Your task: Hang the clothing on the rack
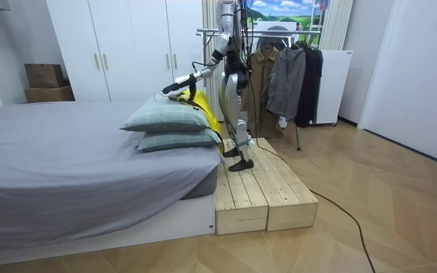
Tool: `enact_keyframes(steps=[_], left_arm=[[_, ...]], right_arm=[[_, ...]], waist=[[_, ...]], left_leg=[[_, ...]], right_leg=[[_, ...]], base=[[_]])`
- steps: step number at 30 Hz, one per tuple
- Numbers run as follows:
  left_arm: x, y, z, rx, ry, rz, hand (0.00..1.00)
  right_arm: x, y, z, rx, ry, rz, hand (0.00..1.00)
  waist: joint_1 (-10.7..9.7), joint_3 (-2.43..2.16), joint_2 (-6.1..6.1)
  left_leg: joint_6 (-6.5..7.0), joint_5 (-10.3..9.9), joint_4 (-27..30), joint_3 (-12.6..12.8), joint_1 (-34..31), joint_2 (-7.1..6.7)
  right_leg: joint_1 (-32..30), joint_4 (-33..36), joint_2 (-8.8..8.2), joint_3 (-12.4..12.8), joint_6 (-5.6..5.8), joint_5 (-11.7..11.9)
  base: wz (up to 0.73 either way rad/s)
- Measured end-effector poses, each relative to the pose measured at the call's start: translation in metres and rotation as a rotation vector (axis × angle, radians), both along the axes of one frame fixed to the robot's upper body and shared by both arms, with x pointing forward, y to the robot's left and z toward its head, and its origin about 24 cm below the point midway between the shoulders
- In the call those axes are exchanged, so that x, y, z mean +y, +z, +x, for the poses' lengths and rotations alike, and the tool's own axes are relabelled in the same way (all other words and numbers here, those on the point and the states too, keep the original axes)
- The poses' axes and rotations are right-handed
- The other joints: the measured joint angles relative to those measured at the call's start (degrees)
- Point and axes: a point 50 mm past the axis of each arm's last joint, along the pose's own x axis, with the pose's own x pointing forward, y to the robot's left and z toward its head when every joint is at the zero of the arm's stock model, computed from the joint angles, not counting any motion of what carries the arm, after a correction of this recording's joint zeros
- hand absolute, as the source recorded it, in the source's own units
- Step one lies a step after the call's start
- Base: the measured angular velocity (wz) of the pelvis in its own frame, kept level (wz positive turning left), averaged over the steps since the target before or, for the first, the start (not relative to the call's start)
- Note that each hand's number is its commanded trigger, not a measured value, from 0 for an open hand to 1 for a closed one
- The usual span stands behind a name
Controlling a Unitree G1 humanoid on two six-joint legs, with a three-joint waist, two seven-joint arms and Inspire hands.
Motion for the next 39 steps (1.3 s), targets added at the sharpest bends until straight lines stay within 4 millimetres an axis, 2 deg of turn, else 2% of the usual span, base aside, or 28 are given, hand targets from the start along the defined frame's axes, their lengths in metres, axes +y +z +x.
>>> enact_keyframes(steps=[5,7,12,22,29,34,39], left_arm=[[-0.006,-0.005,-0.004,0.049,-0.007,-0.020,0.00],[-0.008,-0.011,-0.012,0.086,-0.004,-0.033,0.00],[-0.010,-0.015,-0.017,0.140,-0.003,-0.048,0.00],[-0.006,-0.021,-0.021,0.231,0.049,-0.116,0.00],[0.007,-0.031,-0.033,0.298,0.201,-0.220,0.00],[0.012,-0.032,-0.034,0.301,0.293,-0.289,0.00],[0.016,-0.033,-0.036,0.306,0.326,-0.301,0.00]], right_arm=[[0.001,0.000,0.001,-0.002,-0.001,0.013,0.00],[0.002,-0.001,-0.002,0.006,0.002,0.013,0.00],[0.005,-0.002,-0.010,0.037,-0.008,0.016,0.00],[0.006,-0.002,-0.014,0.068,-0.032,0.031,0.00],[0.006,-0.003,-0.022,0.118,-0.063,0.066,0.00],[0.007,-0.003,-0.027,0.159,-0.078,0.085,0.00],[0.007,-0.003,-0.029,0.181,-0.085,0.097,0.00]], waist=[[0.0,-0.32,0.67],[0.0,-0.48,1.06],[0.0,-0.45,1.10],[1.2,-0.46,0.65],[1.8,-0.47,0.19],[2.9,-0.83,-0.13],[3.1,-1.24,-0.71]], left_leg=[[0.03,0.0,-0.1,0.0,0.5,-0.04],[0.03,0.0,-0.5,0.0,1.3,-0.08],[0.03,0.1,-0.7,0.0,2.2,-0.27],[0.04,0.1,-0.7,0.4,3.0,0.02],[0.02,0.1,-0.8,0.7,3.0,0.23],[-0.26,0.3,-1.6,0.9,3.1,0.54],[-0.44,0.4,-1.5,0.9,3.1,0.66]], right_leg=[[0.5,0.0,-0.08,0.0,0.00,0.0],[1.2,0.0,-0.07,0.0,0.00,0.0],[2.1,-0.1,-0.08,-0.1,0.00,0.0],[2.4,0.4,-0.05,0.0,0.02,0.0],[2.0,1.0,0.06,0.1,0.02,0.0],[1.6,1.1,0.34,0.1,-0.19,0.3],[1.6,1.1,0.59,0.0,-0.39,0.4]], base=[[0.00],[0.00],[0.00],[0.00],[-0.01],[-0.01],[0.00]])
